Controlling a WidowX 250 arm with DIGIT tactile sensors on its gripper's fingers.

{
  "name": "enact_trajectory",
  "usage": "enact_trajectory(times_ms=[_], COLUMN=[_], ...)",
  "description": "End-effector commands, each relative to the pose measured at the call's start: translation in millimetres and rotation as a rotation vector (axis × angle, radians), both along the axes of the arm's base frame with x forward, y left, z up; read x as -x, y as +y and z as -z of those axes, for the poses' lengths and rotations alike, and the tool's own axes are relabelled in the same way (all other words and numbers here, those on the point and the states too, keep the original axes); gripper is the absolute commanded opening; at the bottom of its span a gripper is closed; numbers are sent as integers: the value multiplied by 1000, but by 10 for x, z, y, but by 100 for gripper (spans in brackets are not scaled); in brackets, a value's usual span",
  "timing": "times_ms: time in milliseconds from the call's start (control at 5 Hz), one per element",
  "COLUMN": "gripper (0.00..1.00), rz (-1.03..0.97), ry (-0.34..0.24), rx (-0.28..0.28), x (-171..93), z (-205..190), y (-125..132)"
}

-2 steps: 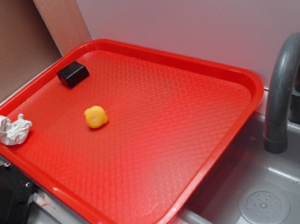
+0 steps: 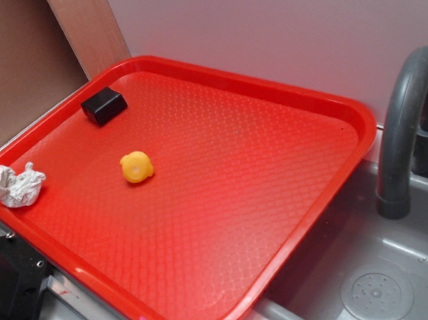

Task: Grab the white paper.

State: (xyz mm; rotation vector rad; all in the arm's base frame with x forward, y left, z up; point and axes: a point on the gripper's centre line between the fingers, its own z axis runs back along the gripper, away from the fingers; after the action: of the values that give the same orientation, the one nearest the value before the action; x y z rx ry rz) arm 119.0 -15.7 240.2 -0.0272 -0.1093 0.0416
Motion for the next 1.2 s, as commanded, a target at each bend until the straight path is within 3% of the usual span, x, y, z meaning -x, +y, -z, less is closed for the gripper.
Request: enact_trajectory(times_ms=[0,200,400,800,1000], gripper=[100,100,100,100,100], rz=[-198,-220,-259,-241,-127], ry=[-40,-2,107,246,276], rx=[-24,-6,-15,-65,25], x=[-221,-217,3,-91,-116], z=[299,807,1278,1642,1815], y=[486,865,1147,1292,1226])
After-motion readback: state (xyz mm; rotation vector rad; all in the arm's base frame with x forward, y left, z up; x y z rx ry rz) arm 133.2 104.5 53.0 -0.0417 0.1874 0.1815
